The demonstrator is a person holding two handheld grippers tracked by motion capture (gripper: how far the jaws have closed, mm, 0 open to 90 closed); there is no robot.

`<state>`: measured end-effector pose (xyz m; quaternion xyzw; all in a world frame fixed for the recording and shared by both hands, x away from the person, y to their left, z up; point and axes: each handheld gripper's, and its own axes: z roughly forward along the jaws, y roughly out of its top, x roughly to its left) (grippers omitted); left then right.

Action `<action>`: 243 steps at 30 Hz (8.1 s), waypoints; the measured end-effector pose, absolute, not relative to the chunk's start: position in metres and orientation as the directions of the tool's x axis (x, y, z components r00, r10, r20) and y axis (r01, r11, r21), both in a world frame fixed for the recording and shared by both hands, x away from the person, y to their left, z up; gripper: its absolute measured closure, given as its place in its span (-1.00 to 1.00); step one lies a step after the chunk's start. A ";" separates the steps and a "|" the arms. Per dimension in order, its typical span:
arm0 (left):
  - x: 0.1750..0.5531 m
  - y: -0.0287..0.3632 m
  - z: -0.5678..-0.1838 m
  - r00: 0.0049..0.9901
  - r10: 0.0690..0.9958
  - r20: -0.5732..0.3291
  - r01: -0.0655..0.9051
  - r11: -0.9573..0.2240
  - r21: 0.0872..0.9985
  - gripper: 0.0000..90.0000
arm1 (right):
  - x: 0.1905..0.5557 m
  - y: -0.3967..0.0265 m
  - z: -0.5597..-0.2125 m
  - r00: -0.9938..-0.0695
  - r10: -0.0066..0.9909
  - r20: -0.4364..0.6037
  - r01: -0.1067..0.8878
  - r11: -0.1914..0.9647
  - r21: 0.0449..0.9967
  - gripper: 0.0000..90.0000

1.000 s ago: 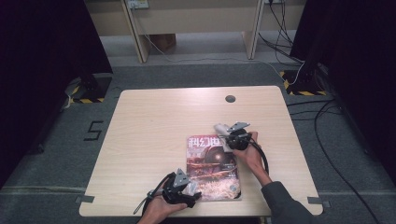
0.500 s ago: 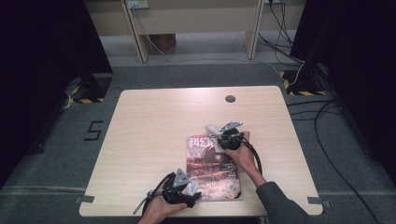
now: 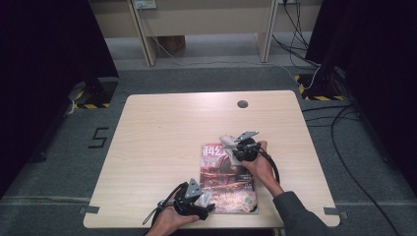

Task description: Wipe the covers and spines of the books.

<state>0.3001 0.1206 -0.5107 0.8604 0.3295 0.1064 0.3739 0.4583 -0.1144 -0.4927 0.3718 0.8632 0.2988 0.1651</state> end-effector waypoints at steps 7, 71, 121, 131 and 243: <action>0.301 0.119 -0.510 0.761 0.646 -0.061 0.490 -0.510 0.707 -0.49 | 0.468 -0.101 -0.495 -0.663 0.746 -0.057 0.538 0.529 0.656 0.67; 0.296 0.123 -0.513 0.758 0.649 -0.066 0.475 -0.481 0.737 -0.49 | 0.464 -0.047 -0.499 -0.761 0.648 -0.021 0.466 0.569 0.678 0.65; 0.285 0.150 -0.506 0.752 0.654 -0.079 0.491 -0.476 0.730 -0.56 | 0.419 -0.077 -0.497 -0.785 0.618 -0.028 0.448 0.598 0.665 0.65; 0.283 0.153 -0.506 0.749 0.658 -0.079 0.495 -0.477 0.726 -0.56 | 0.409 -0.060 -0.498 -0.825 0.564 -0.002 0.419 0.616 0.668 0.63; 0.280 0.158 -0.504 0.747 0.658 -0.092 0.508 -0.476 0.718 -0.58 | 0.388 -0.051 -0.497 -0.850 0.526 0.016 0.404 0.632 0.661 0.61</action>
